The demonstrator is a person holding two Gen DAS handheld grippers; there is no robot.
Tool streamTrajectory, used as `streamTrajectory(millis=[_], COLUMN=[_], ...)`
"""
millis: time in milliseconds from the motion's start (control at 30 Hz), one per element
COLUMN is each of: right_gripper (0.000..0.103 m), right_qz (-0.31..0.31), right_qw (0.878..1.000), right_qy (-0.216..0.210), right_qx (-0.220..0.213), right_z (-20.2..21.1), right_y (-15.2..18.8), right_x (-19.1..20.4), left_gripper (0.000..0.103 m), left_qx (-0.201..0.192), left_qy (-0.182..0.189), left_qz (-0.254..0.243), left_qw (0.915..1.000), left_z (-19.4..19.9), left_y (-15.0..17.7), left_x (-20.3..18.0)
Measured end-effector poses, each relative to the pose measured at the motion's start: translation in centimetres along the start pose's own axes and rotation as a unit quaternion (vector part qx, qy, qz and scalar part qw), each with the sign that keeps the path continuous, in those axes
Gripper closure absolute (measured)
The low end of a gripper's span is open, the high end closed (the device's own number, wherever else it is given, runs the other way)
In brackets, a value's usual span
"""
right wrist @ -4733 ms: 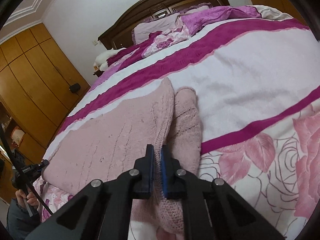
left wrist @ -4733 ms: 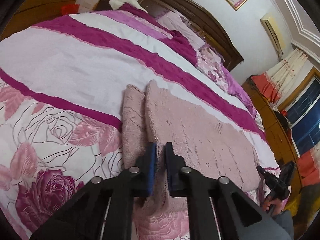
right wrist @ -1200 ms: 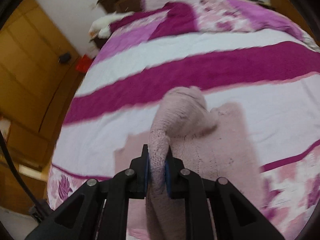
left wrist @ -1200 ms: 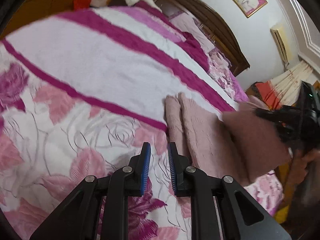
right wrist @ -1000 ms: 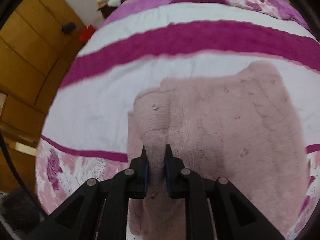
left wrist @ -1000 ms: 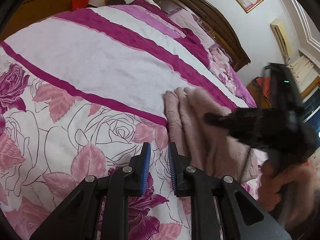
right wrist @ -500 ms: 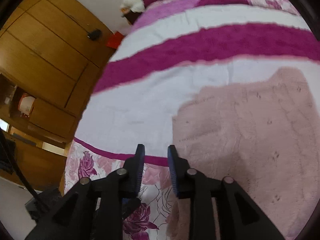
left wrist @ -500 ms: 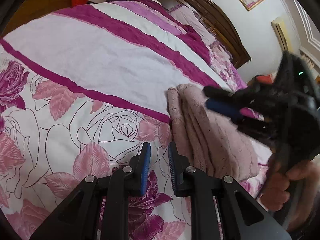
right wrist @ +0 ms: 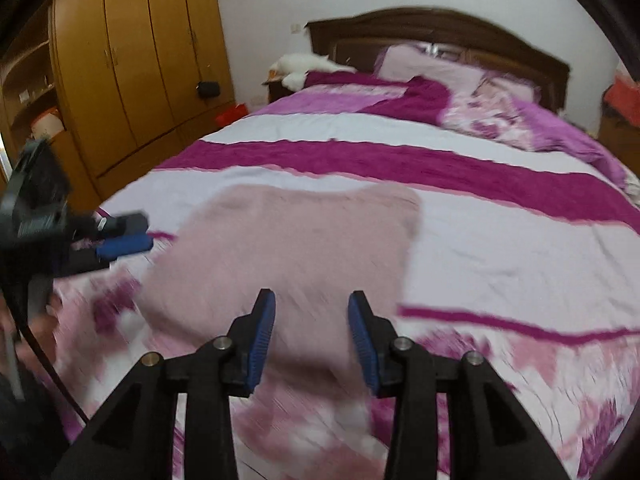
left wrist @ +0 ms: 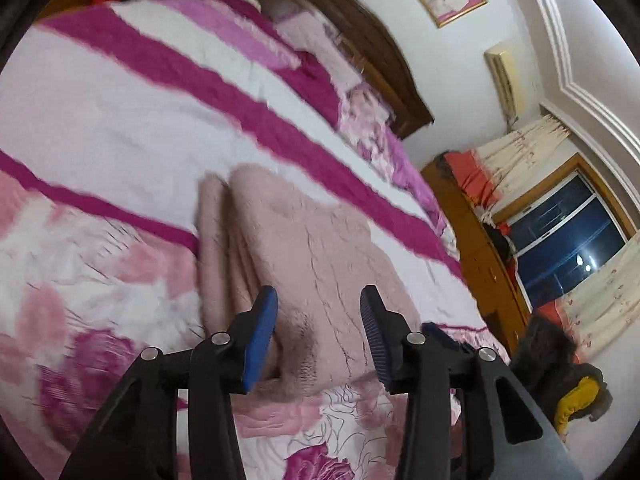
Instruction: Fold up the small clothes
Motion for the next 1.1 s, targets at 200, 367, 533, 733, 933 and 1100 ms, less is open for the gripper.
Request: streamTrajectory(millis=[200,367,533,733,933,1100], right_gripper=[0.063,0.063,0.063,0.090,0.092,0.056], right_qz=[-0.016,-0.052,-0.044,-0.019,-0.068,-0.064], right_qw=[0.997,0.996,0.998,0.999,0.995,0.996], right_qy=[-0.013,-0.040,-0.026,0.017,0.052,0.048], right_qx=[-0.072,-0.062,-0.035,-0.023,-0.042,-0.037], right_z=[2.4,1.1,-0.5,-2.2,-0.3,0.1], right_y=[3.7,5.8,6.3,4.8,6.5,7.1], right_x=[-1.7,-3.2,-2.8,-2.1,-2.5,-2.3], left_gripper=[0.084,0.085,0.103,0.103,0.103,0.103], left_qx=[0.020,0.010,0.003,-0.029,-0.055,-0.023], left_qy=[-0.081,-0.089,-0.101,-0.107,-0.110,-0.152], left_qz=[-0.028,-0.018,-0.024,-0.028,-0.022,-0.033], left_qw=[0.9961,0.9959,0.9946,0.9935,0.9922,0.9876], left_z=[-2.7,-2.0,-2.6,-2.0,-0.1,-0.8], left_y=[1.1,1.5,1.4,1.1,0.2,1.1], left_x=[-1.1,-0.9,-1.1,-1.4,-0.6,-0.3])
Point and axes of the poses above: each gripper's, at about its wrist camera, not at the fingertips, and z roughly against the way its jaws point, x to its left, y to its underside, the point moved 1 cm from there along -z, roughly the way its jaws point, and after that the axes turned 12 degrees about -y, right-handed, at the moved point
